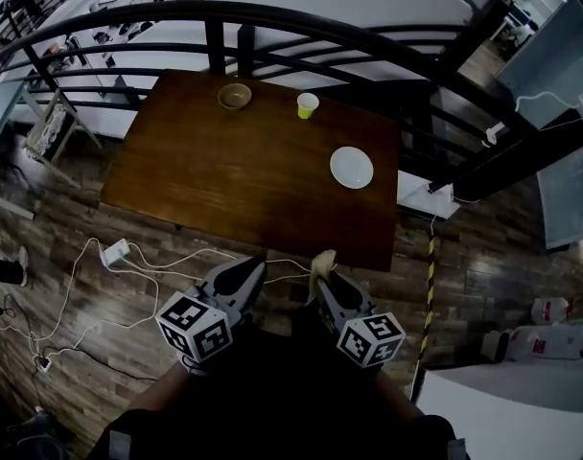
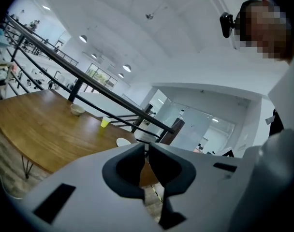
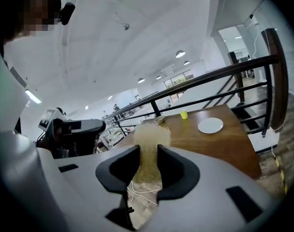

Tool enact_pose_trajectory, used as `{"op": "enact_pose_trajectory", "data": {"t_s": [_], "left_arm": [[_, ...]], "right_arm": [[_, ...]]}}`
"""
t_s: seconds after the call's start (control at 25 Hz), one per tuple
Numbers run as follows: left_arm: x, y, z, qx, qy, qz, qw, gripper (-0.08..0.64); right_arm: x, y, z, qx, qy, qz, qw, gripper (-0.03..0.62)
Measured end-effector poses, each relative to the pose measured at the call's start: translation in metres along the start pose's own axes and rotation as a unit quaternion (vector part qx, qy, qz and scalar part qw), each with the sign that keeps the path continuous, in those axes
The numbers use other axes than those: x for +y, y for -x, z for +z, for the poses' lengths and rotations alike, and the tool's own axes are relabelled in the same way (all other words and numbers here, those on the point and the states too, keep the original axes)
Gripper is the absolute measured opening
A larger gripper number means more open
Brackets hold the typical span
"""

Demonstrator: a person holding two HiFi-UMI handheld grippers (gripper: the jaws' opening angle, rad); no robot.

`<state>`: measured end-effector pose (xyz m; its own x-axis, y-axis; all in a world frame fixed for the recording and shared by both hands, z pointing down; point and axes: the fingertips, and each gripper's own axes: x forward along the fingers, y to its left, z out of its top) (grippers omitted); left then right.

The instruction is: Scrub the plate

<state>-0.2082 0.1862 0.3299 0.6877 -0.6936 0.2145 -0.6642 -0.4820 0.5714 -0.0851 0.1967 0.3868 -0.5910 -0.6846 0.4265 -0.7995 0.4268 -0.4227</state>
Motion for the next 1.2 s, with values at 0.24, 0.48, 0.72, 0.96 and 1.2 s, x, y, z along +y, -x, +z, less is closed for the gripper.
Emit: {"op": "enact_pose_trajectory", "data": {"t_s": [0.24,0.48,0.72,0.96,1.2], "left_arm": [[-0.047,-0.111,0.017,-0.001,-0.025,0.033,0.9991,0.037],[-0.070,-0.198,0.022,0.025,-0.033,0.048,0.9980,0.037],[-0.067,-0.239,0.021,0.068,-0.056,0.045,0.9951,0.037],[-0.036,-0.271,0.029,0.081,-0.042,0.013,0.9957,0.037],[0.000,-0.310,0.047,0.101,-0.130,-0.027,0.9860,0.037]], "right_arm": [[-0.108,0.003,0.054,-0.001,-0.021,0.032,0.999,0.126],[-0.197,-0.001,0.080,0.013,-0.046,0.035,0.998,0.126],[-0.254,-0.013,0.094,0.012,-0.066,0.004,0.998,0.126],[-0.286,-0.033,0.105,0.010,-0.055,-0.059,0.997,0.126],[-0.305,-0.053,0.125,0.022,-0.012,-0.119,0.993,0.126]]}}
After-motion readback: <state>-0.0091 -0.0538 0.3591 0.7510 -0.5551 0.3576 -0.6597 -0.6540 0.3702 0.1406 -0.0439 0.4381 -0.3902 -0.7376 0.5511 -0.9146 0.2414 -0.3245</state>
